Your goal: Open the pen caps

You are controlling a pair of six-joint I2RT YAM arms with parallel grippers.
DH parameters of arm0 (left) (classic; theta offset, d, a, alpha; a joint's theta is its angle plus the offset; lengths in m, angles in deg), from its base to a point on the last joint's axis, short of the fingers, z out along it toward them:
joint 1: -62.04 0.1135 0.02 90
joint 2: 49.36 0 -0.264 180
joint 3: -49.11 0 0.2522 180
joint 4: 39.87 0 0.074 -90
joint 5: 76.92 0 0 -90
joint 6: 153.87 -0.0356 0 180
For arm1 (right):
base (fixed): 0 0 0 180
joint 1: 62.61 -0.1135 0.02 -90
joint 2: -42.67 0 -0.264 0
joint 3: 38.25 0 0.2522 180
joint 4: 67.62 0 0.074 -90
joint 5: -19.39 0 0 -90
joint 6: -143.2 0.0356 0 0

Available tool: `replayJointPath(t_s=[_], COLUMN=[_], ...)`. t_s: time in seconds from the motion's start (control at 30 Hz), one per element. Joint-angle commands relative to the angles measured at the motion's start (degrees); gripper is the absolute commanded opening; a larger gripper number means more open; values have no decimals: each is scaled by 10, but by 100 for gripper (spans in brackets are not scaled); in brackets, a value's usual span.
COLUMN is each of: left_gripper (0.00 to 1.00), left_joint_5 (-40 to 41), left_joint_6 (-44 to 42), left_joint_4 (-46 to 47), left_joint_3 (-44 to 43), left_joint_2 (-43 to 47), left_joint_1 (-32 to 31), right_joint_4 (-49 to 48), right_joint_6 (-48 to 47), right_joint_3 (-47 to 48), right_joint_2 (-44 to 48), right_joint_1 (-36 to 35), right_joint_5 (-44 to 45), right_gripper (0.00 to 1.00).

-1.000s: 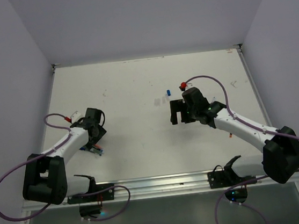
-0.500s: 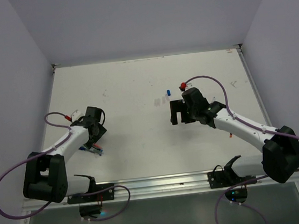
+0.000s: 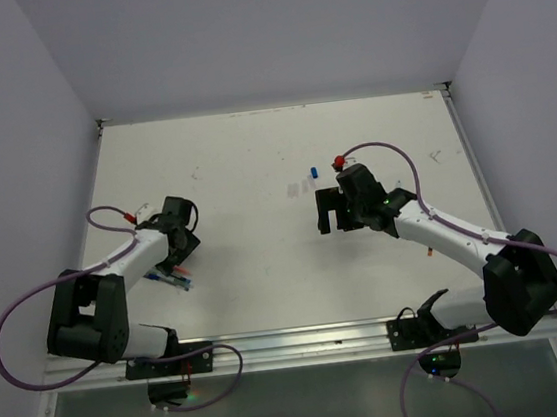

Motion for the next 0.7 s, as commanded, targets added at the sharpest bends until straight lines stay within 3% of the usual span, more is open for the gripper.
replayJointPath(t_s=[0.0,0.2,0.4,0.53,0.67], left_gripper=[72,67,36,1,0], left_joint_5=[27,32,11,1,-20], left_joint_6=[7,4,-6,-15,-31], left_joint_4=[21,38,68,90,112], left_joint_3=[-11,0,-1,-1,-8], left_joint_2=[-3,-4,-34,-47,-54], left_joint_1=[4,3,3,3,3], right_joint_4=[-15,-14,-7,-6,0], right_joint_6=[-11,-10,-10,-15,-15], right_joint_3=[0,-2,-3,-6,-9], right_joint_2=[-1,-3,5,13,22], right_joint_1=[-2,-2,-2,-2,-2], right_joint_5=[11,11,20,22,30], right_gripper=[99,99,99,98,99])
